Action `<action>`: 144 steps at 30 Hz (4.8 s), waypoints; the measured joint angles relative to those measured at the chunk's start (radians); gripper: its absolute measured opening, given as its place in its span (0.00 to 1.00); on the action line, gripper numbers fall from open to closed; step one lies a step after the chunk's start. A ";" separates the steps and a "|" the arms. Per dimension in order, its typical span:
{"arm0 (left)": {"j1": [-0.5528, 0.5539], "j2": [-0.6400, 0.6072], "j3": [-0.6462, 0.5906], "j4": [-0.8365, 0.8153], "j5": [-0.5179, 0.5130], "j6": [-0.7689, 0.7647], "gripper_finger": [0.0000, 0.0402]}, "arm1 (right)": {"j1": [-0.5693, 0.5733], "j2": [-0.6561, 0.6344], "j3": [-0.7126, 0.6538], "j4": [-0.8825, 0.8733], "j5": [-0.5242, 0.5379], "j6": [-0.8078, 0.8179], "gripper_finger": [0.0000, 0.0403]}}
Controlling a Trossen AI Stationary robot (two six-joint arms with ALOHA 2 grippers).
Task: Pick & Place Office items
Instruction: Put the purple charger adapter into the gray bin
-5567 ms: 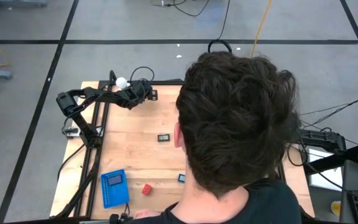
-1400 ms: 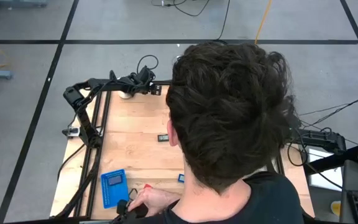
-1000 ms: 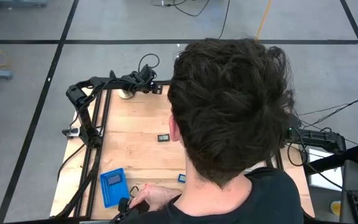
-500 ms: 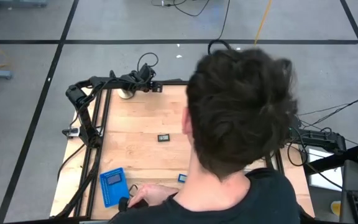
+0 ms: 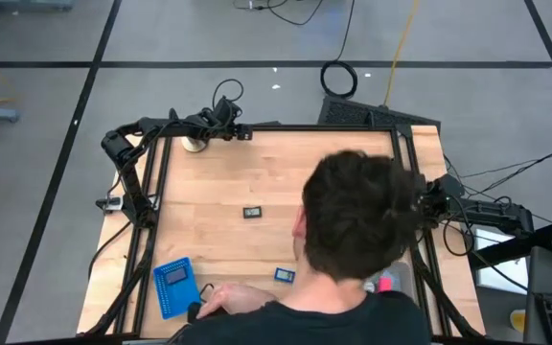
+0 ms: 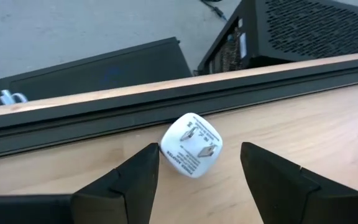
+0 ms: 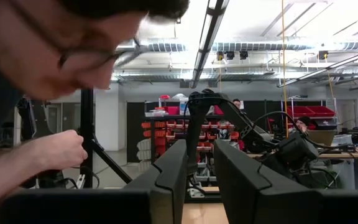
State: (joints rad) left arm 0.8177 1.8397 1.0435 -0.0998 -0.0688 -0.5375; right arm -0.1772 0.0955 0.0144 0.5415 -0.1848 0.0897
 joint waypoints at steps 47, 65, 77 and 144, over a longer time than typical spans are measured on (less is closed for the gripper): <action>-0.022 0.123 0.223 -0.256 -0.034 -0.092 0.57 | 0.000 0.000 0.000 0.000 0.000 0.000 0.18; -0.035 0.134 0.223 -0.273 -0.054 -0.199 0.57 | 0.000 0.000 0.000 0.000 0.000 0.000 0.18; -0.036 0.146 0.260 -0.328 -0.074 -0.207 0.57 | 0.000 0.000 0.000 0.000 0.000 0.000 0.18; -0.069 0.178 0.369 -0.455 0.046 -0.301 0.38 | 0.000 0.000 0.000 0.000 0.000 0.000 0.18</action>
State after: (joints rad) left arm 0.7486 2.0177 1.4124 -0.5544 -0.0229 -0.8389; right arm -0.1772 0.0954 0.0146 0.5415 -0.1848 0.0898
